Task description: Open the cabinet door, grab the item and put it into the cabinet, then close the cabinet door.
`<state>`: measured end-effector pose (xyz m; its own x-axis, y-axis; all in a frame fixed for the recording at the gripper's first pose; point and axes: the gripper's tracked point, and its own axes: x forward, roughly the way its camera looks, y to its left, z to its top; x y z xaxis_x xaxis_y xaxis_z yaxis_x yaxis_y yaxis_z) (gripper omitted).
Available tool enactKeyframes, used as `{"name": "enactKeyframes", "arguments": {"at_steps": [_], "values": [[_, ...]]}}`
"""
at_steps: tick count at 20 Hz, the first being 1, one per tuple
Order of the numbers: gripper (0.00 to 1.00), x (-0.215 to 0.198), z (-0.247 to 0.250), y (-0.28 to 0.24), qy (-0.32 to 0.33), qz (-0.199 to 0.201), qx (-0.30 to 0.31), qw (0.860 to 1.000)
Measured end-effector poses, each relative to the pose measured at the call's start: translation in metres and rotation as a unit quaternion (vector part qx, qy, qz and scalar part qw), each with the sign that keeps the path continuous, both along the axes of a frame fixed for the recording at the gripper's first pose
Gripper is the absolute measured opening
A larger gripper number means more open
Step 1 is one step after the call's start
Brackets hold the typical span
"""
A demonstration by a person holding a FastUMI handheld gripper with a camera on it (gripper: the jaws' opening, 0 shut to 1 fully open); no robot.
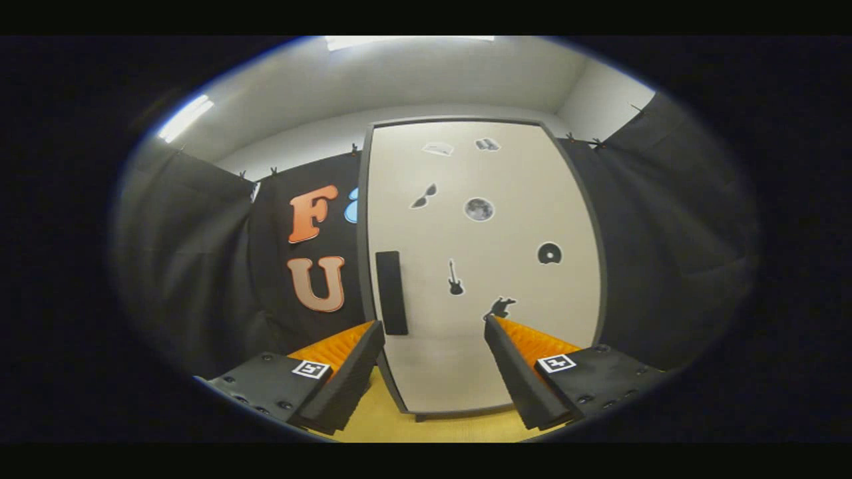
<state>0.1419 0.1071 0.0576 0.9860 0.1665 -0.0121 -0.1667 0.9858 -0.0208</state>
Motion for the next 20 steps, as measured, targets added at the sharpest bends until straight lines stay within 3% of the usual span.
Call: {"name": "enactKeyframes", "arguments": {"at_steps": [4, 10, 13, 15, 16, 17, 20], "values": [[0.98, 0.060, -0.011, 0.027, 0.017, 0.000, -0.035, 0.999], [0.96, 0.100, -0.042, 0.041, 0.059, -0.021, -0.029, 0.998], [0.77, 0.100, -0.039, 0.039, 0.041, -0.041, -0.022, 0.998], [0.76, 0.100, -0.040, 0.035, 0.046, -0.040, -0.031, 0.998], [0.70, 0.105, -0.044, 0.042, 0.055, -0.026, -0.028, 0.998], [0.51, 0.098, -0.045, 0.045, 0.064, -0.017, -0.025, 0.997], [0.41, 0.096, -0.045, 0.044, 0.078, -0.009, -0.029, 0.997]]}}
